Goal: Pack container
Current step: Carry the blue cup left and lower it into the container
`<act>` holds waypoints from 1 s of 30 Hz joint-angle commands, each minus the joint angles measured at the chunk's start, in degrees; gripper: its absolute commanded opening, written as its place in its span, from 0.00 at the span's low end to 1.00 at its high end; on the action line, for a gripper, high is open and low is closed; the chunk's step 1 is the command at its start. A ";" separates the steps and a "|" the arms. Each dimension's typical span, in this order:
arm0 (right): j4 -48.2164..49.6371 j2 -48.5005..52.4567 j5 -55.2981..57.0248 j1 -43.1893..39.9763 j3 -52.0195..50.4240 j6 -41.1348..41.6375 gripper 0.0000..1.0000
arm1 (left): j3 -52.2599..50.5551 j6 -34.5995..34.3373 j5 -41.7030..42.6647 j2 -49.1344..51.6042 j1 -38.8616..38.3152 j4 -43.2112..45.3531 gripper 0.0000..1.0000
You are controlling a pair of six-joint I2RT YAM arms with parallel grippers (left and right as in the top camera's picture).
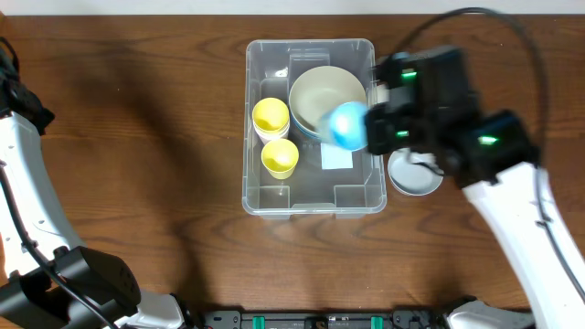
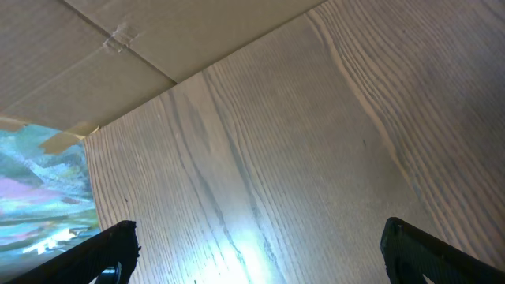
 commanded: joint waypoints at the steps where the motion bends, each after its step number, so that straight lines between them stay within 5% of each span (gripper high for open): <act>1: 1.84 4.59 3.58 6.38 0.46 -0.76 0.04 | 0.20 0.31 -1.11 0.46 0.20 -0.11 0.98; 15: 9.57 21.22 5.90 13.70 0.46 -0.31 0.09 | 0.20 0.31 -1.11 0.46 0.20 -0.11 0.98; 30: 7.23 20.26 5.88 13.70 0.48 0.39 0.08 | 0.20 0.31 -1.11 0.46 0.20 -0.11 0.98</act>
